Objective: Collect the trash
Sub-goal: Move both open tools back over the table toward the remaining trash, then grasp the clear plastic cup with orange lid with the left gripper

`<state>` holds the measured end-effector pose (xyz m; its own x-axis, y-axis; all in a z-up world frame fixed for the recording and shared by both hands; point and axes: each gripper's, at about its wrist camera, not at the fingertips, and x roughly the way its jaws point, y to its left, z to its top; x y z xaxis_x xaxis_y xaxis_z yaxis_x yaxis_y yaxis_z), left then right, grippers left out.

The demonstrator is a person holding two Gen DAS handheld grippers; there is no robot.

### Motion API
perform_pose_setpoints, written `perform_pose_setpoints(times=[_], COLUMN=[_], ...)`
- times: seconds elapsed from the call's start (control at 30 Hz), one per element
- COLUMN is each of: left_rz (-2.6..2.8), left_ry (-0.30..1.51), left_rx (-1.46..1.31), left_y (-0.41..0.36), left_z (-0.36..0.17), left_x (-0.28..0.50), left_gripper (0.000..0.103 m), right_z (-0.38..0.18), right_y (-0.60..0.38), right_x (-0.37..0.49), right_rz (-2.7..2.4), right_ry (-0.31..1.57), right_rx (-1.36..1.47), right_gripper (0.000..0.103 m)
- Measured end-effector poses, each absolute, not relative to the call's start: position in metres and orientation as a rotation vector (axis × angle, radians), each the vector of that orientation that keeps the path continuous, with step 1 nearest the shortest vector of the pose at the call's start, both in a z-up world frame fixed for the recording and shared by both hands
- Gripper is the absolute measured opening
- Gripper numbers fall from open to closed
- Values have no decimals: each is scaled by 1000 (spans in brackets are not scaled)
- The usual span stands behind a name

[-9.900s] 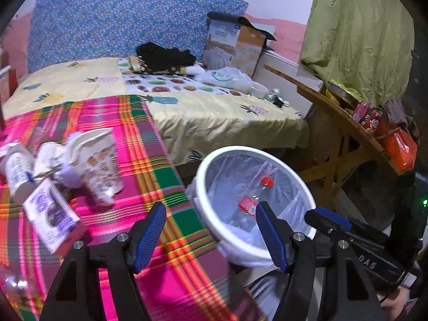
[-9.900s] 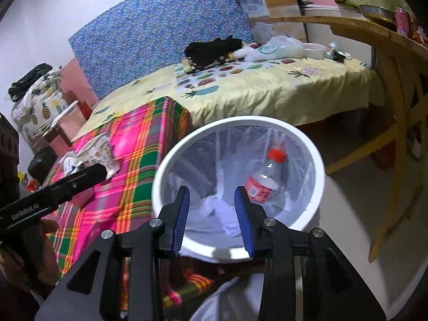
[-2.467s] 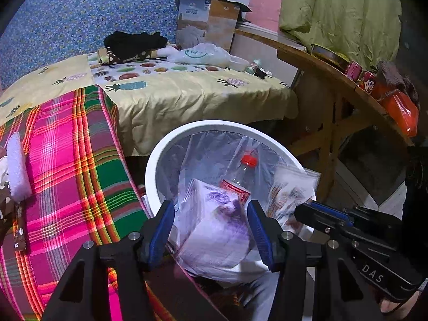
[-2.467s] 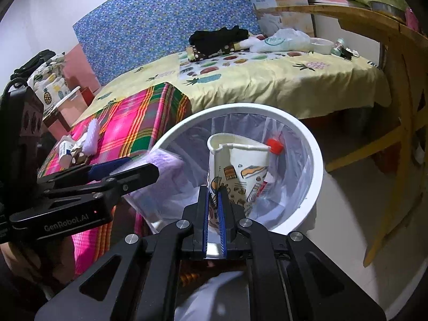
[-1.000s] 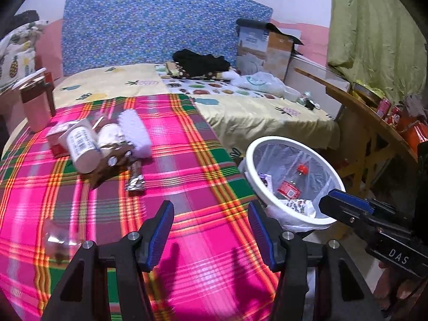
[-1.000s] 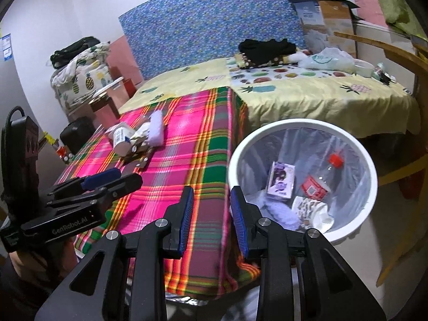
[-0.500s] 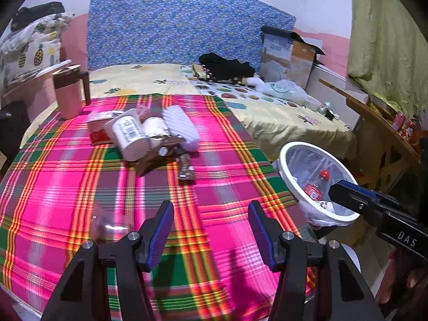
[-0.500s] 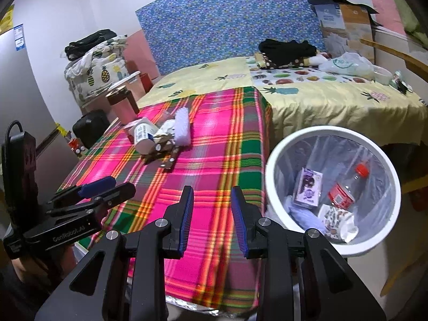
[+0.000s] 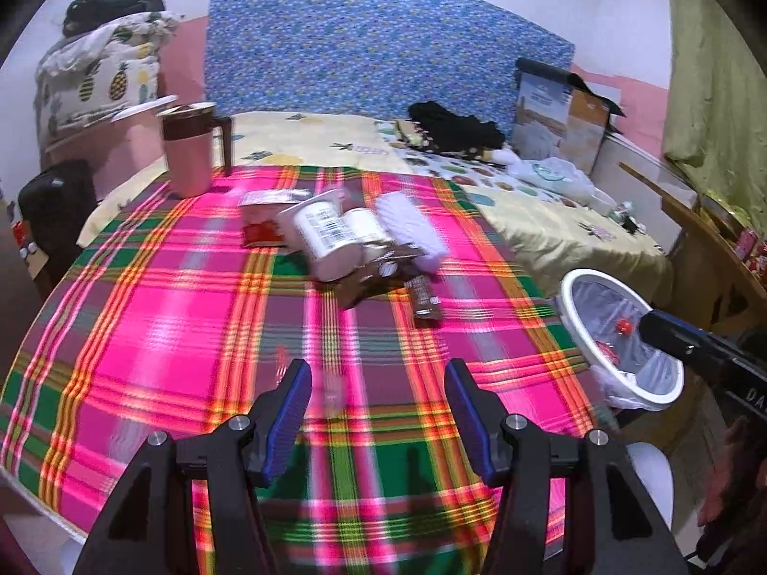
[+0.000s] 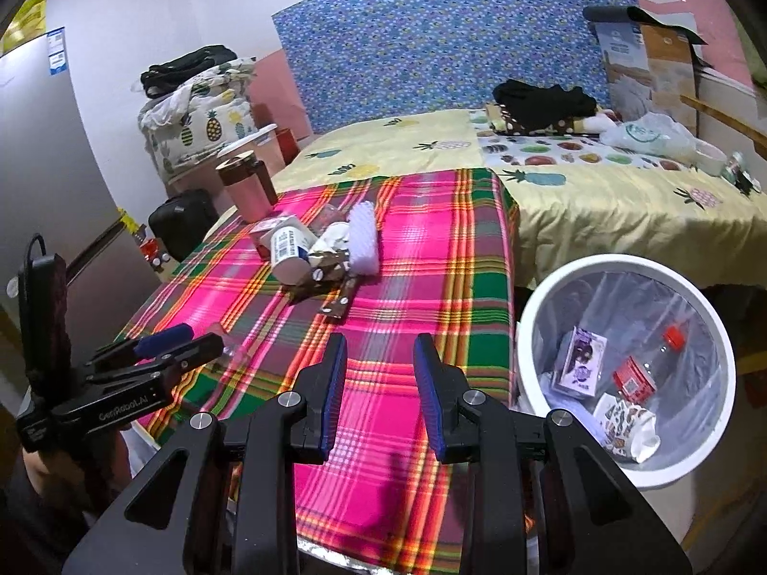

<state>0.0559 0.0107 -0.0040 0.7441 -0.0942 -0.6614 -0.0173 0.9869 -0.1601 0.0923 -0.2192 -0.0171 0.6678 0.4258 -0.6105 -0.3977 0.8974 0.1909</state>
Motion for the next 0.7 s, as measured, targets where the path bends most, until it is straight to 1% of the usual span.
perform_pose_setpoints(times=[0.33, 0.7], left_rz=[32, 24], left_ry=[781, 838], left_rx=[-202, -146], left_y=[45, 33], left_z=[-26, -52], left_x=[61, 81], left_gripper=[58, 59], right_z=[-23, -29], right_y=[-210, -199], right_x=[96, 105], right_rz=[494, 506], right_ry=[725, 753], right_rx=[29, 20], right_gripper=[30, 30])
